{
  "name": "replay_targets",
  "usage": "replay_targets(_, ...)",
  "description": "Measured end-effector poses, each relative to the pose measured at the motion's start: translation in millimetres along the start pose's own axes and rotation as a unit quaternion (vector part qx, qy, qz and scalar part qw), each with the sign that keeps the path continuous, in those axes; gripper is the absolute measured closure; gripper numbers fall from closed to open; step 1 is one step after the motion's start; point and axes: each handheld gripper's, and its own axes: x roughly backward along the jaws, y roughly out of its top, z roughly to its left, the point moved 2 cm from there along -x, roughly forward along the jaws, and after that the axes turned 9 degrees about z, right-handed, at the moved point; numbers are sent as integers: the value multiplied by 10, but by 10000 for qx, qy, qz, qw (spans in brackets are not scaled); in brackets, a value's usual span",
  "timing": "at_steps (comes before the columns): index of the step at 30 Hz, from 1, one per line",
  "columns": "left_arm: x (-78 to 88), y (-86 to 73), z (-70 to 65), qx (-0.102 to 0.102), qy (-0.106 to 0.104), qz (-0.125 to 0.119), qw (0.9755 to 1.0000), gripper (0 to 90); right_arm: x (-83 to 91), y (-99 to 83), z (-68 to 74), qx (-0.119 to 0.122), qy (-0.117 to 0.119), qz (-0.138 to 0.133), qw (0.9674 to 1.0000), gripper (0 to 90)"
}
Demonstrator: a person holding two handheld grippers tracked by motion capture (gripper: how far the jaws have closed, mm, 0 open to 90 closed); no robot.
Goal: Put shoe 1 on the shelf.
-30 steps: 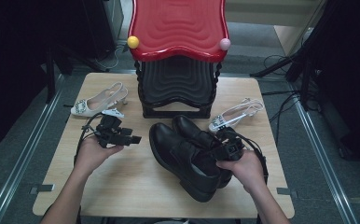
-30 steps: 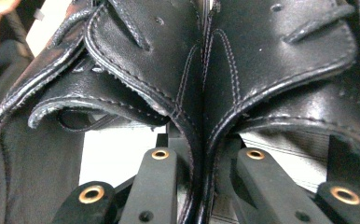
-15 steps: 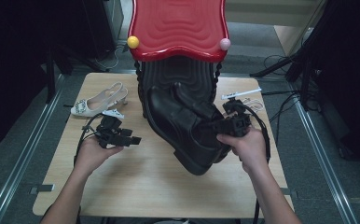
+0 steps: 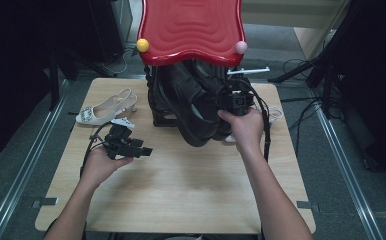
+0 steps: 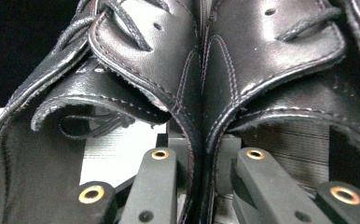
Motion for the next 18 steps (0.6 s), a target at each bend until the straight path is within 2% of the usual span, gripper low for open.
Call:
replay_targets(6,-10,3,-8,-18,-27,2,10000,406,-178,91,-66,-193,-539,-324,9978,832)
replay_targets(11,-11,7,-14,-38,-41,1,10000,407,-350,116,-125,-482,-594,-549,9956,832)
replay_targets(14,-16,7,-21,-32,-54,7,10000,407,-431,136,-101,-490,-787,-691,9933,831)
replay_targets(18,-22,12,-35,-54,-78,-9,10000,408,-539,161,-82,-651,-965,-914,9890,831)
